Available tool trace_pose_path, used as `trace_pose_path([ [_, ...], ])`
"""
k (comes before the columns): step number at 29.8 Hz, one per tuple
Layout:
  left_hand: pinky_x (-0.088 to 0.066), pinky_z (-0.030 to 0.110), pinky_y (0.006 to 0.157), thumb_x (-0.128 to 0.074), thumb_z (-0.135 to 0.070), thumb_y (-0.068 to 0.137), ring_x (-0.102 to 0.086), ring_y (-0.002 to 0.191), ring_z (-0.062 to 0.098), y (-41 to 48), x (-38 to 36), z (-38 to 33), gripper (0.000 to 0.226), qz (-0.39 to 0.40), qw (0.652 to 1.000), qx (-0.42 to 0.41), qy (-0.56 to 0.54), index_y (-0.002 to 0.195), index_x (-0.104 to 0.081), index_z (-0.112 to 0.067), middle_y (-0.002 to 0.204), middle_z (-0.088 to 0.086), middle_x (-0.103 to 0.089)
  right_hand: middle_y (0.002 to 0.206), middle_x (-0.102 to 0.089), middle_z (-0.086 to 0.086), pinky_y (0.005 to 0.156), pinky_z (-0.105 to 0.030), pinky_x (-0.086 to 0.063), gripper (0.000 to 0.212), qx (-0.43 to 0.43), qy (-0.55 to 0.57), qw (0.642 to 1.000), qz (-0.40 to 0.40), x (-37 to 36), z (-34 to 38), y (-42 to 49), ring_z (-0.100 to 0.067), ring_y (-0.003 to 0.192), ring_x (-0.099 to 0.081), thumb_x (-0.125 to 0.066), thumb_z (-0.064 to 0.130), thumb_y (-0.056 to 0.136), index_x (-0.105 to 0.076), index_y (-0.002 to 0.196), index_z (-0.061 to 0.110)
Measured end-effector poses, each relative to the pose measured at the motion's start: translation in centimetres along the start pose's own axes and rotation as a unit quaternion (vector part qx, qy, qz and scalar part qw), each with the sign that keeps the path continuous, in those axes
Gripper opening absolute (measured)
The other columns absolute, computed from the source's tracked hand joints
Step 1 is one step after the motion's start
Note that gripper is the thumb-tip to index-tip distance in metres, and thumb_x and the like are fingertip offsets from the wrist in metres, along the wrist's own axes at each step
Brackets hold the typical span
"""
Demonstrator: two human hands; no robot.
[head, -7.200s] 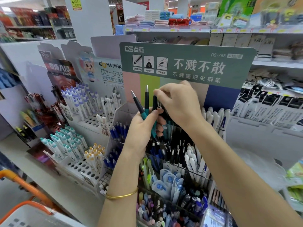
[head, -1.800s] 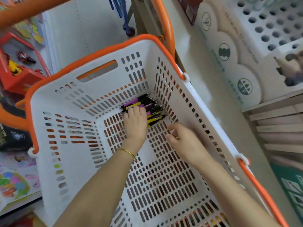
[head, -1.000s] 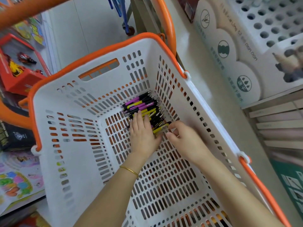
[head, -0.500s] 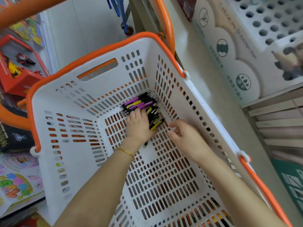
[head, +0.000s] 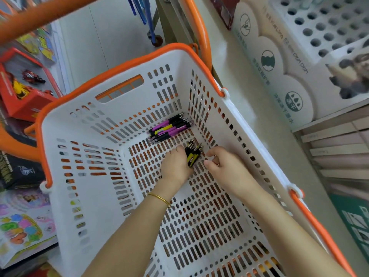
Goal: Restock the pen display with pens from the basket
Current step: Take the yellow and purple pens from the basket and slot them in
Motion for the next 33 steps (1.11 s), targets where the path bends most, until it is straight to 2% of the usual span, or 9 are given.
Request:
trace_pose_path([
  [3,-0.042,0.031,0.057,-0.073,-0.025,0.08,-0.064,0.09,0.027,-1.0,-0.1,0.0,0.046,-0.009,1.0,0.02,0.007,0.112,-0.045,-0.009,0.102,0.009,-0.064,0.076,-0.054,0.008,0.062,-0.027,-0.047,0.028,-0.002,0.004,1.0,0.006,0.0,0.1,0.0,-0.007,0.066,-0.053,-0.051,0.024,0.097,-0.054,0.124,0.016],
  [6,-0.048,0.033,0.058,-0.073,-0.023,0.079,-0.065,0.089,0.027,-1.8,-0.4,0.0,0.045,-0.017,0.999,0.03,0.002,0.112,-0.045,-0.01,0.102,0.008,-0.064,0.076,-0.053,0.009,0.062,-0.027,-0.048,0.028,-0.003,0.006,1.0,0.004,0.1,0.1,0.0,-0.007,0.067,-0.054,-0.052,0.024,0.097,-0.054,0.123,0.016],
  [11,-0.045,0.031,0.052,-0.073,-0.025,0.078,-0.059,0.069,0.02,-2.2,-0.6,1.1,0.041,0.013,0.988,0.095,-0.121,0.105,-0.044,-0.014,0.083,0.001,-0.058,0.073,-0.052,0.008,0.058,-0.025,-0.044,0.028,-0.007,0.011,1.0,0.005,0.1,0.0,0.0,-0.007,0.063,-0.051,-0.051,0.024,0.097,-0.053,0.123,0.014],
  [13,-0.048,0.032,0.057,-0.073,-0.027,0.078,-0.06,0.071,0.022,-2.4,-0.7,2.1,0.037,0.011,0.969,0.139,-0.203,0.101,-0.047,-0.014,0.082,0.003,-0.059,0.075,-0.053,0.007,0.058,-0.023,-0.043,0.028,-0.013,0.015,1.0,0.012,0.0,0.0,0.0,-0.007,0.064,-0.051,-0.05,0.025,0.098,-0.053,0.123,0.014],
  [16,-0.046,0.032,0.057,-0.072,-0.033,0.081,-0.061,0.073,0.024,-2.7,-0.7,2.7,0.037,0.004,0.965,0.156,-0.21,0.099,-0.047,-0.014,0.08,0.003,-0.058,0.079,-0.056,0.004,0.052,-0.019,-0.039,0.028,-0.024,0.036,0.999,0.032,-0.4,0.1,-0.1,-0.005,0.064,-0.05,-0.049,0.025,0.098,-0.052,0.123,0.013],
  [20,-0.051,0.036,0.066,-0.071,-0.02,0.081,-0.061,0.078,0.025,-3.5,-1.4,2.0,0.037,-0.003,0.951,0.147,-0.273,0.107,-0.048,-0.009,0.083,0.002,-0.056,0.088,-0.055,0.002,0.052,-0.015,-0.032,0.03,-0.03,0.047,0.998,0.039,-0.4,0.1,-0.5,-0.006,0.067,-0.048,-0.049,0.026,0.098,-0.053,0.125,0.012],
  [26,-0.037,0.031,0.052,-0.067,-0.026,0.088,-0.055,0.07,0.022,-4.1,-1.7,-0.2,0.034,-0.041,0.975,0.155,-0.154,0.098,-0.036,-0.016,0.083,0.001,-0.053,0.08,-0.06,-0.003,0.064,-0.032,-0.05,0.018,-0.031,0.05,0.998,0.028,-0.1,0.3,-0.5,-0.018,0.071,-0.059,-0.05,0.023,0.098,-0.054,0.112,0.014],
  [29,-0.032,0.03,0.047,-0.063,-0.024,0.088,-0.055,0.067,0.022,-4.1,-1.6,-0.8,0.027,-0.054,0.978,0.161,-0.12,0.1,-0.041,-0.014,0.083,0.002,-0.057,0.08,-0.057,0.0,0.061,-0.028,-0.045,0.019,-0.015,0.044,0.999,0.016,0.1,0.4,-0.5,-0.014,0.071,-0.056,-0.051,0.022,0.097,-0.054,0.113,0.012],
  [33,-0.038,0.029,0.051,-0.07,-0.026,0.082,-0.058,0.069,0.021,-3.7,-1.6,-0.2,0.032,-0.037,0.957,0.178,-0.227,0.097,-0.046,-0.012,0.077,0.001,-0.057,0.075,-0.053,0.004,0.056,-0.023,-0.04,0.021,-0.02,0.055,0.998,0.019,0.1,0.3,-0.5,-0.011,0.069,-0.053,-0.05,0.022,0.097,-0.054,0.115,0.012],
])
Point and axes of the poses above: each hand's wrist, its own y-axis towards the middle knuckle, its own x-axis out of the back of the hand, z = x × y, the point moved 5 cm from there along y, towards the middle knuckle
